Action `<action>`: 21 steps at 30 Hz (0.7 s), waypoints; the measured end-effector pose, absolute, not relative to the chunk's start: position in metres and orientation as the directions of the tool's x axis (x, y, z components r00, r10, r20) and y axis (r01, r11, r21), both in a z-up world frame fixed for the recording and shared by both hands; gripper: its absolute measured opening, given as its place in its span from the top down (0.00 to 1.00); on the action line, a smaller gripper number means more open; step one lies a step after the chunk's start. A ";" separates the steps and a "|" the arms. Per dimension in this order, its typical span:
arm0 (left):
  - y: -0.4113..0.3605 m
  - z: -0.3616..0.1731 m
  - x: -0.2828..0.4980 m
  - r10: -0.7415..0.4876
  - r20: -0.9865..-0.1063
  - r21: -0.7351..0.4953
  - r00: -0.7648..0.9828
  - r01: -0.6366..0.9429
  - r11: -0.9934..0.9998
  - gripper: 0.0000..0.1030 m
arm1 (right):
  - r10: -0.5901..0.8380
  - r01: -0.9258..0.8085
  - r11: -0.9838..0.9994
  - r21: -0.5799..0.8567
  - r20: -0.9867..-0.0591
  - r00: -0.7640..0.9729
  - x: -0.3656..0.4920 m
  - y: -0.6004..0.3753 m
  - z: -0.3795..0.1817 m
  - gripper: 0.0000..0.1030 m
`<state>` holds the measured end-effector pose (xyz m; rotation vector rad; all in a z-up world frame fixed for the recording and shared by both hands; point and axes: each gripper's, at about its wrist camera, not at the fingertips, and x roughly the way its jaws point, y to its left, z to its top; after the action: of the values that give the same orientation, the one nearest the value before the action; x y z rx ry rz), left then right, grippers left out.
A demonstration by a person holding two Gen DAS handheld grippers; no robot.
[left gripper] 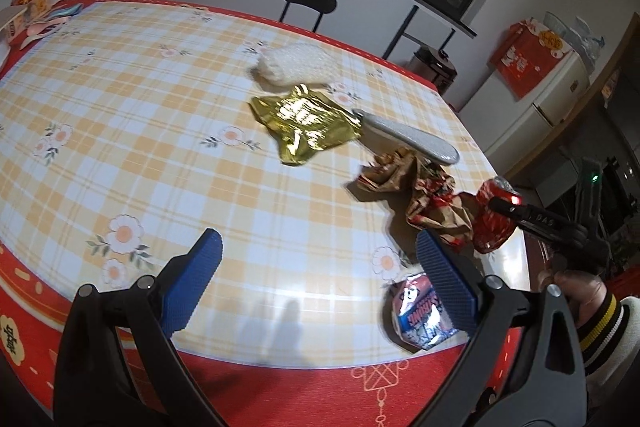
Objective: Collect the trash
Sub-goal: 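Grasp the red Coke can with the right tool, then grasp the brown paper wrappers with the left tool while the right tool holds the can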
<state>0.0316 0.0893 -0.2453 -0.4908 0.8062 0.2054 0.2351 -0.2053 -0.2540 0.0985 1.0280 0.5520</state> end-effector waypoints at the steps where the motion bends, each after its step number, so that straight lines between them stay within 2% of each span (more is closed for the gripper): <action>1: 0.086 -0.247 0.033 -0.014 -0.735 -0.341 0.678 -0.352 0.872 0.07 | 0.485 -0.392 0.857 0.335 -0.780 0.395 0.234 -0.208 -0.252 0.67; 9: 0.066 -0.256 0.055 -0.097 -0.744 -0.389 0.662 -0.310 0.868 0.07 | 0.526 -0.409 0.836 0.366 -0.747 0.407 0.221 -0.226 -0.236 0.67; 18: 0.039 -0.282 0.127 -0.246 -0.738 -0.497 0.629 -0.260 0.828 0.10 | 0.515 -0.378 0.850 0.368 -0.734 0.443 0.217 -0.254 -0.225 0.67; 20: 0.040 -0.287 0.141 -0.261 -0.732 -0.520 0.629 -0.268 0.811 0.26 | 0.506 -0.368 0.856 0.363 -0.735 0.452 0.216 -0.262 -0.224 0.67; 21: 0.040 -0.292 0.151 -0.270 -0.730 -0.536 0.628 -0.280 0.797 0.31 | 0.500 -0.361 0.860 0.361 -0.736 0.456 0.215 -0.267 -0.224 0.67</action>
<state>0.1513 0.0404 -0.2917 -0.6728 0.9102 0.0060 0.2154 -0.2672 -0.2237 0.1609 0.9606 0.5338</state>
